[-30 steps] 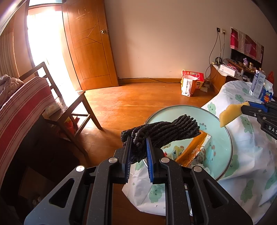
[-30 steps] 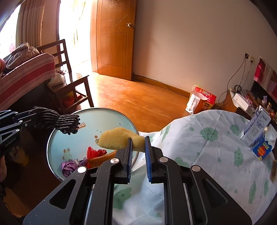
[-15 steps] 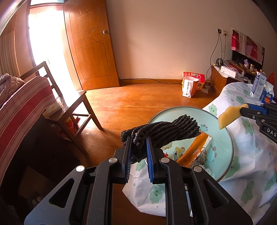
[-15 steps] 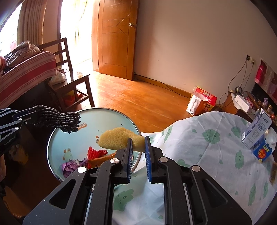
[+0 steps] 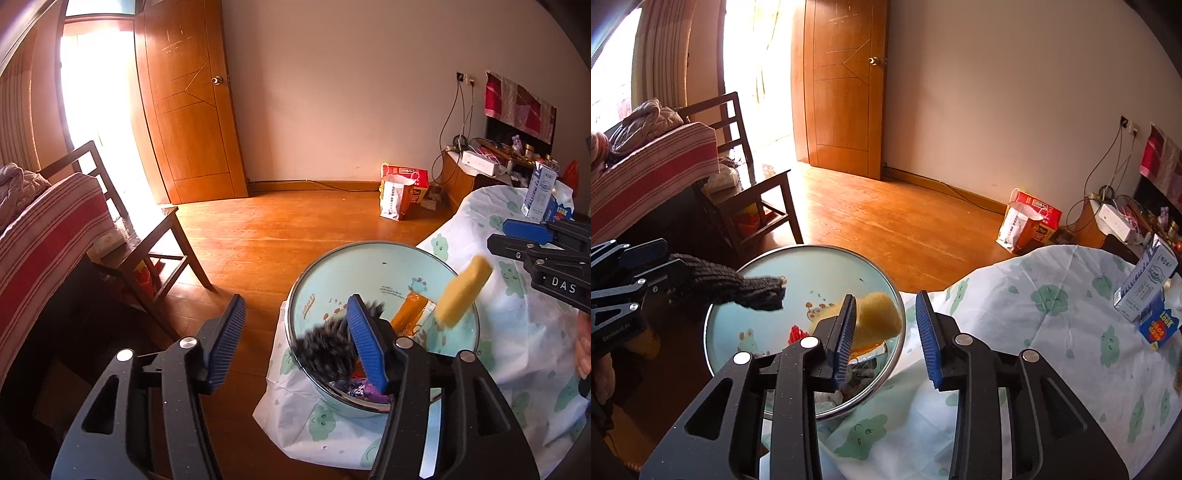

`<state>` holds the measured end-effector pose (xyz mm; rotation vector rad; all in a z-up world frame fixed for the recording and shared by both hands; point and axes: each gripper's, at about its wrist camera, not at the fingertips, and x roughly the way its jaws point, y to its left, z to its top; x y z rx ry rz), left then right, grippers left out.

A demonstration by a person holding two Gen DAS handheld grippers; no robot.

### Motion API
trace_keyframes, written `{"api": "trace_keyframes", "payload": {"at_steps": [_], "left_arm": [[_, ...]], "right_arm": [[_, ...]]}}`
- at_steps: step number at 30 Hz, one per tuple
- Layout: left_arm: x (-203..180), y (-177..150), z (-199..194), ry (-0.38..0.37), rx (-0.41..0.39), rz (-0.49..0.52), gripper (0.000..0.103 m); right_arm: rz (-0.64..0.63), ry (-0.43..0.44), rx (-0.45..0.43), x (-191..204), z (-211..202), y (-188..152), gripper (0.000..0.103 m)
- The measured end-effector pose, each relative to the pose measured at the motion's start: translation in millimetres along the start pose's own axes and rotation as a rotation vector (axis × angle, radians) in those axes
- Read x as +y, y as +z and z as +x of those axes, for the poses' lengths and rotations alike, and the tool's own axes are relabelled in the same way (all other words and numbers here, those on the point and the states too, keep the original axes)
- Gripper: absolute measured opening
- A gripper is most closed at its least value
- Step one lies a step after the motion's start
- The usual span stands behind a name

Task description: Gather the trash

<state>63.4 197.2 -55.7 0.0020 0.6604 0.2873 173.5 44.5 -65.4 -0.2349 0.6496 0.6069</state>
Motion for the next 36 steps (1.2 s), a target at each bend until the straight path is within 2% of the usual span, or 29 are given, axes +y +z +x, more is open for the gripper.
{"api": "trace_keyframes", "payload": {"at_steps": [1,3,9,20,26,36], "left_arm": [[-1,1,-2,-0.002,-0.003,0.0,0.061],[-3,2,-7,0.005,-0.018,-0.005,0.078],[-7,8,-27,0.0,-0.072,-0.015,0.082],[-4,20,-62,0.007,-0.162,-0.043,0.085],[-1,22,-70,0.016,-0.176,-0.054,0.09],[4,22,-73,0.019,-0.182,-0.062,0.092]], "right_arm": [[0.002,-0.001,-0.001,0,-2,0,0.04],[0.019,-0.004,-0.013,-5,-10,-2,0.048],[0.058,-0.034,-0.083,-13,-51,-9,0.055],[0.06,-0.074,-0.187,-10,-104,-15,0.058],[0.067,-0.08,-0.199,-12,-114,-12,0.058],[0.067,-0.095,-0.199,-11,-117,-10,0.058]]}}
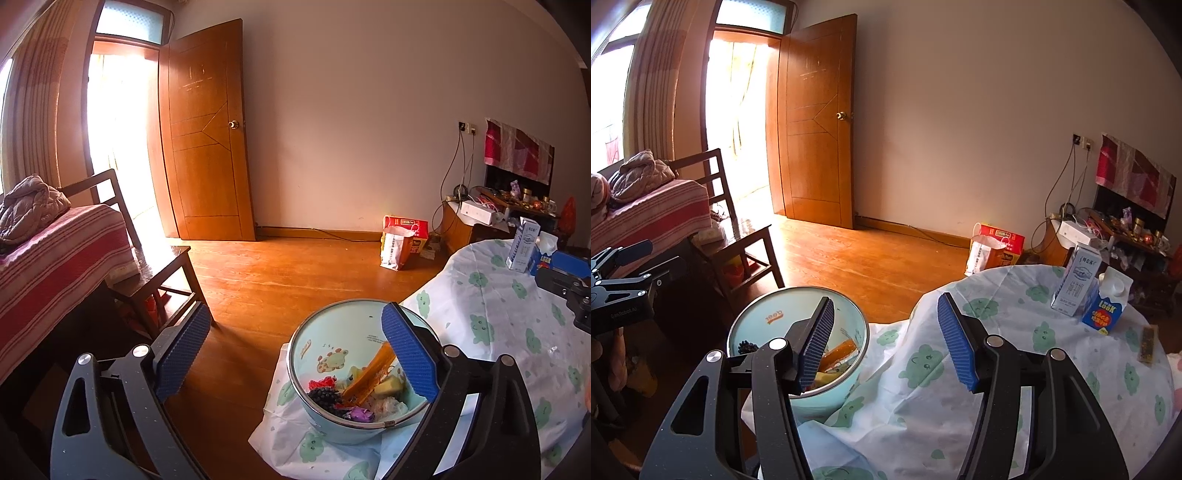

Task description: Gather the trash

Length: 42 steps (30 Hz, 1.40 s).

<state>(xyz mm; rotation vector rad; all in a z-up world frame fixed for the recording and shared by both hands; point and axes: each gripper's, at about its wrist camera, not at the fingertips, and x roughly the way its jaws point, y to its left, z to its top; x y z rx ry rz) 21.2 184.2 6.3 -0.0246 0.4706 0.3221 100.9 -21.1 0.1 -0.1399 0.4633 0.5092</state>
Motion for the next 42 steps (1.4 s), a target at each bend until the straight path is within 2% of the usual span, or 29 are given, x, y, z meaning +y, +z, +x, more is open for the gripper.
{"api": "trace_keyframes", "payload": {"at_steps": [26,42], "left_arm": [[2.3,2.7,0.0,0.01,-0.001,0.003,0.094],[-4.9,-1.6,7.7,0.022,0.031,0.018,0.095]], "right_arm": [[-0.001,-0.004,0.0,0.1,-1.4,3.4,0.06],[0.006,-0.011,0.002,0.8,0.4,-3.1,0.063]]}}
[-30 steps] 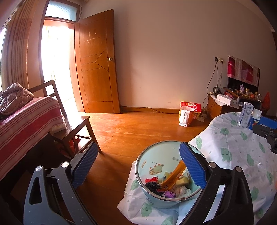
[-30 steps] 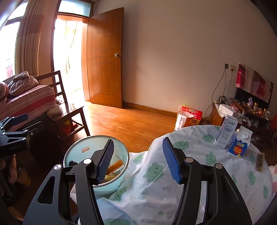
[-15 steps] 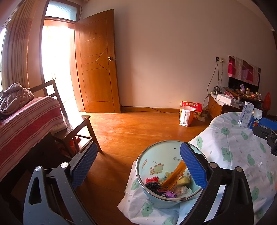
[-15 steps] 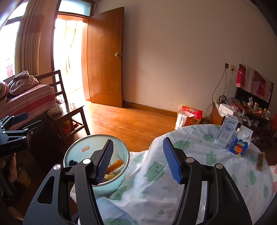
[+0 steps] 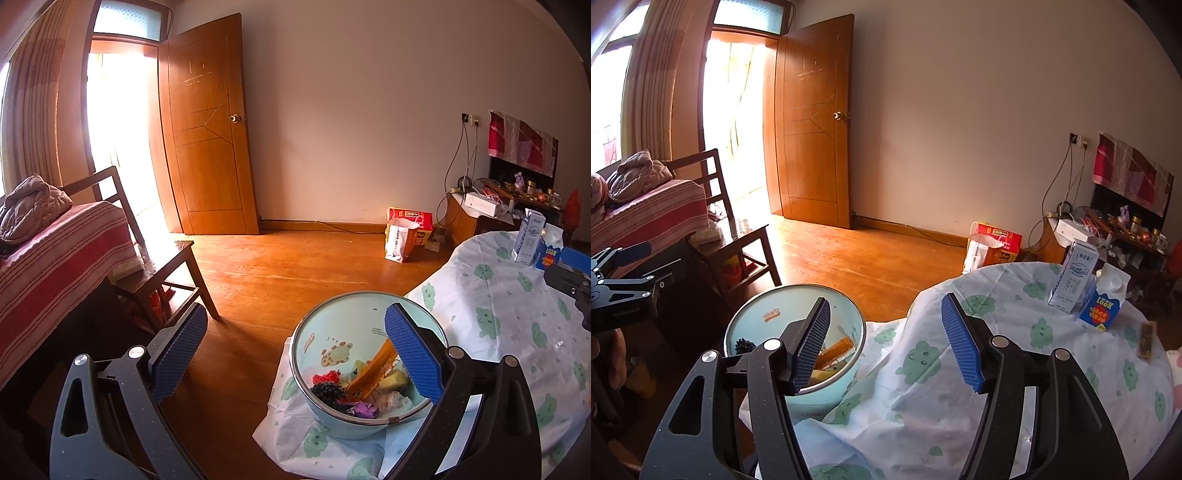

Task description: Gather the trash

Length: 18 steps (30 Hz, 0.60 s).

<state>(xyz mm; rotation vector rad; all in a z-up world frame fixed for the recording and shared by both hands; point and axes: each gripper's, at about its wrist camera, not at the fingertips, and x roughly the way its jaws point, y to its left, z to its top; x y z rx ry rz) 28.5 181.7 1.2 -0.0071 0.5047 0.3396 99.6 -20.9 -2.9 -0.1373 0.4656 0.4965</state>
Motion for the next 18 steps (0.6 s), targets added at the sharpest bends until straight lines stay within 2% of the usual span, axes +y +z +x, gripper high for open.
{"api": "trace_keyframes", "payload": {"at_steps": [14,18], "left_arm": [[-4.6,-4.1,3.0,0.028,-0.004,0.02,0.093],[-7.1,-4.1,2.2,0.016,-0.003,0.021,0.093]], "right_arm": [[0.003,-0.001,0.0,-0.8,0.1,-1.2,0.066],[0.008,-0.005,-0.003,-3.0,-0.7,-3.0,0.067]]}}
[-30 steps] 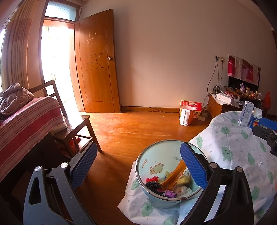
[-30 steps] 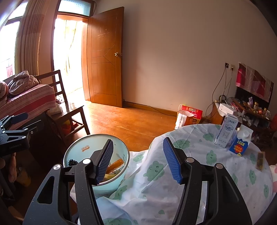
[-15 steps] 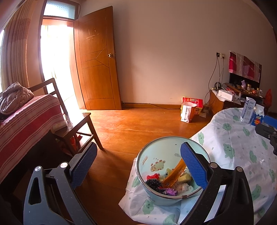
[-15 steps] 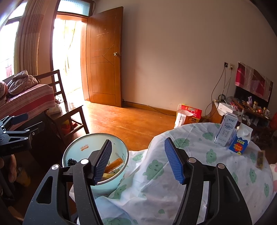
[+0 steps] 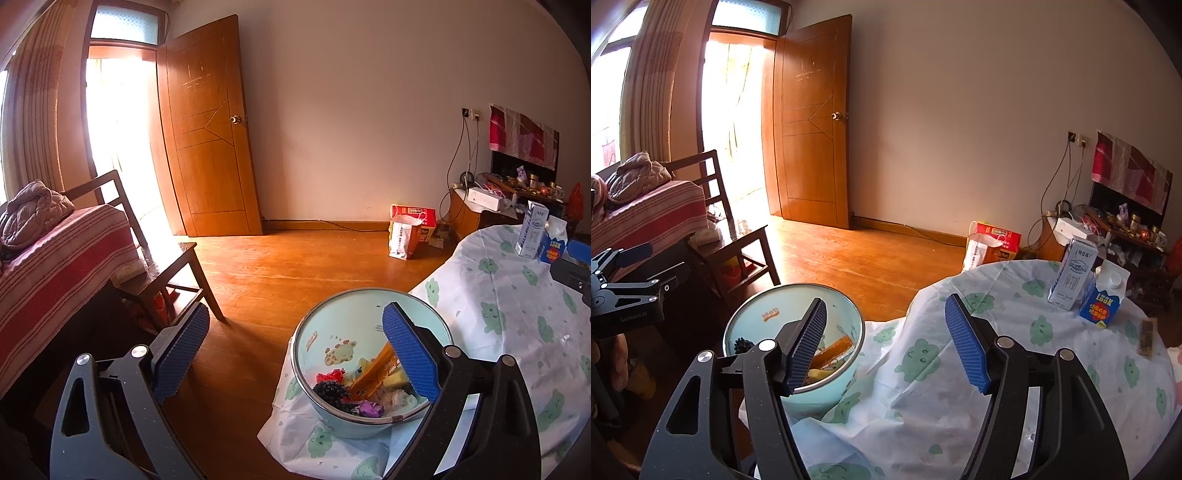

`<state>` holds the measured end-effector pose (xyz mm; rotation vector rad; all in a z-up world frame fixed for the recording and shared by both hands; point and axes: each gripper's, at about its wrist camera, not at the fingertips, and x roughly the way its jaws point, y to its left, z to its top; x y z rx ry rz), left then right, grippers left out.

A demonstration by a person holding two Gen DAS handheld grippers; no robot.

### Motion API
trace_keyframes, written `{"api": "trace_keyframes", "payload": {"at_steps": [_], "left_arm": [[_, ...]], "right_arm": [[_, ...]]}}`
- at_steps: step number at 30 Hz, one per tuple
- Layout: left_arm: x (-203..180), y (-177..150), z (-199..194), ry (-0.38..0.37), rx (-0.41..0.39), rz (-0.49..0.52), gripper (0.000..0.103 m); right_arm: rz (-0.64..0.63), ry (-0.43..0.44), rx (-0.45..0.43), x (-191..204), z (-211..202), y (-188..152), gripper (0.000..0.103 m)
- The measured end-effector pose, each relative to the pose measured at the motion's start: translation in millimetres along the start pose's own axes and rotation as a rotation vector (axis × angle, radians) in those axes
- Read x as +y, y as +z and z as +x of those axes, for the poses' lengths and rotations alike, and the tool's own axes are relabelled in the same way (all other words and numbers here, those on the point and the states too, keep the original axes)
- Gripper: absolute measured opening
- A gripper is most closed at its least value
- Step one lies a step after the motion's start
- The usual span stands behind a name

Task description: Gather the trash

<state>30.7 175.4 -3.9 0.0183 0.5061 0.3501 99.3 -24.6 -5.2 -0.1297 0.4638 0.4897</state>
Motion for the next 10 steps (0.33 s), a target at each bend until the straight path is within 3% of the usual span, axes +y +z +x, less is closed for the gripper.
{"api": "trace_keyframes", "payload": {"at_steps": [7,10], "left_arm": [[-1,-1,2,-0.021,0.022,-0.007,0.096],[-3,-2,4,-0.024,0.026,-0.007,0.096]], "right_arm": [[0.017,-0.068,-0.006,-30,-5,-4,0.074],[0.035,-0.149,0.031,-64,-1,-15,0.077]]}}
